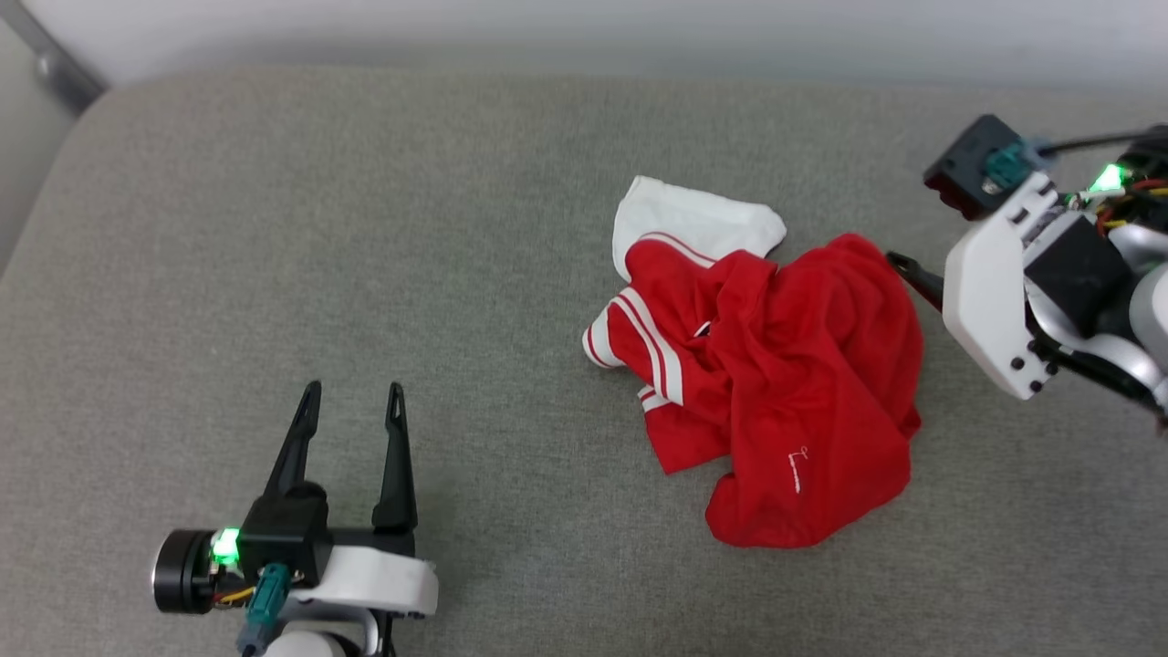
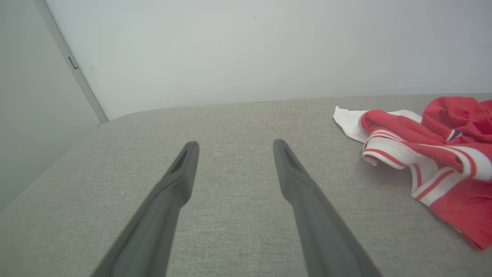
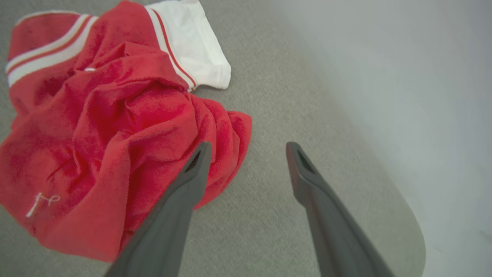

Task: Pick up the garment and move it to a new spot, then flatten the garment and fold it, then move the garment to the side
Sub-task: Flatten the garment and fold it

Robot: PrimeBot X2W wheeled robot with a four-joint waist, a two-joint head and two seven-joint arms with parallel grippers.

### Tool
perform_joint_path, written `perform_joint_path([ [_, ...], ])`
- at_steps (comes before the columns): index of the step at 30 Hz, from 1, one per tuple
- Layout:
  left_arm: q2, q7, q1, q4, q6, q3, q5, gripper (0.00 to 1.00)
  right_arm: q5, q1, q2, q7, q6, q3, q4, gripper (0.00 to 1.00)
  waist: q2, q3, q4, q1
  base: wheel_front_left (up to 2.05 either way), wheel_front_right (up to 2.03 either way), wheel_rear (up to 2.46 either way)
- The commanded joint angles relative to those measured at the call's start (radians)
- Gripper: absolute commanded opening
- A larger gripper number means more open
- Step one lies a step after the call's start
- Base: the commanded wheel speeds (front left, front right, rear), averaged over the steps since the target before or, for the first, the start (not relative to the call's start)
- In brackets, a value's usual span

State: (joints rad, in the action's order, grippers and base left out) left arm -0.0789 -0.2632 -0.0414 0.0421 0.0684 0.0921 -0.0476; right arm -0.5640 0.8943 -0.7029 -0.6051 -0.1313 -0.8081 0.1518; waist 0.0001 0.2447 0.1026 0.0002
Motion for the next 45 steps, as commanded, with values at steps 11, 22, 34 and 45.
perform_joint_path([
  [11,0.021,-0.002,-0.107,-0.032,-0.009,0.028,-0.001,1.0,-0.224,0.275,-0.049,-0.322,0.001,-0.341,0.062,1.0,-0.0001,0.17,0.051,-0.0002,0.0,0.0,0.0],
  [22,0.028,-0.002,-0.13,-0.045,0.004,0.037,-0.009,1.0,-0.29,0.195,-0.012,-0.286,0.001,-0.491,0.165,1.0,-0.0001,0.216,0.075,-0.0002,0.0,0.0,0.0],
  [34,0.028,-0.002,-0.065,-0.011,-0.004,0.0,0.01,1.0,-0.28,0.282,-0.066,-0.111,0.001,-0.472,0.092,0.0,-0.0001,0.082,0.024,-0.0002,0.0,0.0,0.0],
  [45,0.025,-0.002,0.023,-0.017,-0.008,-0.032,0.02,1.0,-0.367,0.109,-0.37,-0.01,0.001,-0.474,-0.201,0.0,-0.0001,-0.035,-0.051,-0.0002,0.0,0.0,0.0],
])
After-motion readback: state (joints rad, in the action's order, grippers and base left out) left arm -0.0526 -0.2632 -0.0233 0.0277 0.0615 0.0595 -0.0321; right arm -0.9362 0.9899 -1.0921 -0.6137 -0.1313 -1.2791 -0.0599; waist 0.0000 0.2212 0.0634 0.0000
